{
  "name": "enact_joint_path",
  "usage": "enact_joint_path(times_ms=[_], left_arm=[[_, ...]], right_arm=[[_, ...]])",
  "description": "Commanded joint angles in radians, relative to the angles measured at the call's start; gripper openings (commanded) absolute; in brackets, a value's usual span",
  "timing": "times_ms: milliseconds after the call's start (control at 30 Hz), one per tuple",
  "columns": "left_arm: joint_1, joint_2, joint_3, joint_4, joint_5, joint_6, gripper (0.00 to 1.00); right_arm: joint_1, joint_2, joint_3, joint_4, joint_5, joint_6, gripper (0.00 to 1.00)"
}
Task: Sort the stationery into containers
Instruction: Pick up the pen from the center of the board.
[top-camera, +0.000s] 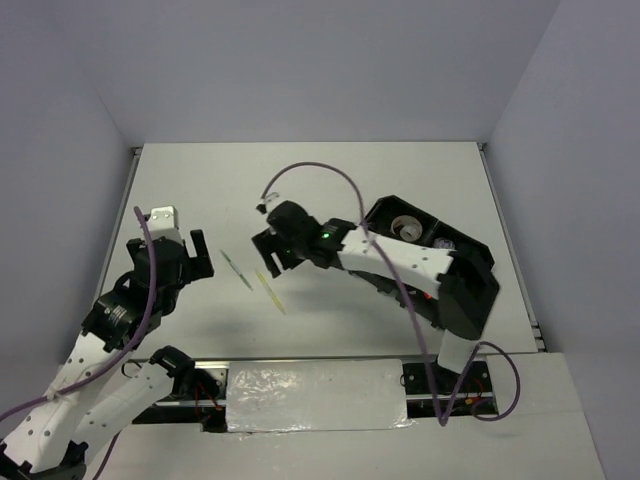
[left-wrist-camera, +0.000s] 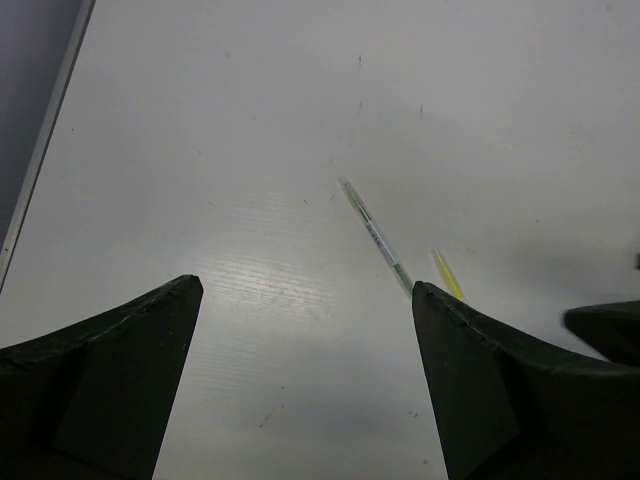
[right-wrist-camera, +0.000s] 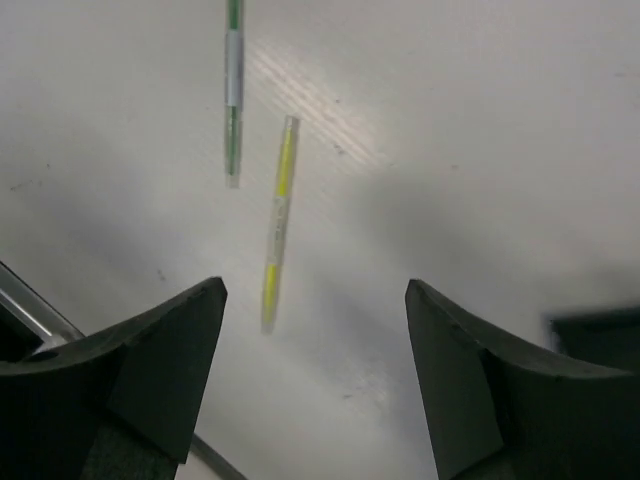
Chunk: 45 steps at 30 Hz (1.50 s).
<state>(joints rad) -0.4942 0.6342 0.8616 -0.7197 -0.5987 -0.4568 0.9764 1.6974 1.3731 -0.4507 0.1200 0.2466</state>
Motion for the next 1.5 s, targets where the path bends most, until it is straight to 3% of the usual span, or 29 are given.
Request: enact_joint_path(times_ms=[0,200,767,833,933,967,1100,1233,1467], left_arm=[[0.000,-0.045,0.027,0.006,-0.067,-0.031,0.99],[0.000,-0.025,0.027,0.005,-0.059,-0.026,0.99],[0.000,-0.025,0.024,0.016,-0.038,-0.014,0.99],[0.002,-0.025,0.024,0.017,-0.038,-0.014,0.99],[0.002,-0.027,0.024,0.017,-0.036,-0.014,0.99],[0.000,-0.027,0.022,0.017,-0.035,-0.013,0.99],[0.000,-0.028,0.024,0.017,-0.035,-0.013,0.99],[0.000,-0.030,0.020,0.019,-0.032,-0.011,0.99],[0.000,-0.021,0.016,0.029,-0.015,-0.003,0.99]], right_arm=[[0.051,0.171,0.159,-0.060,0.064,0.074,0.78],[0.122,0.384,0.372,-0.197,0.096,0.085,0.61],[0.134,0.505,0.323,-0.168,0.079,0.089,0.43],[0.128,0.510,0.313,-0.155,0.078,0.088,0.36],[0.117,0.502,0.288,-0.138,0.072,0.085,0.03],[0.114,0.496,0.282,-0.135,0.070,0.082,0.00],[0.104,0.429,0.235,-0.111,0.056,0.065,0.00],[0.065,0.231,0.129,-0.114,0.114,0.028,0.00],[-0.158,-0.103,-0.112,-0.083,0.121,-0.092,0.00]])
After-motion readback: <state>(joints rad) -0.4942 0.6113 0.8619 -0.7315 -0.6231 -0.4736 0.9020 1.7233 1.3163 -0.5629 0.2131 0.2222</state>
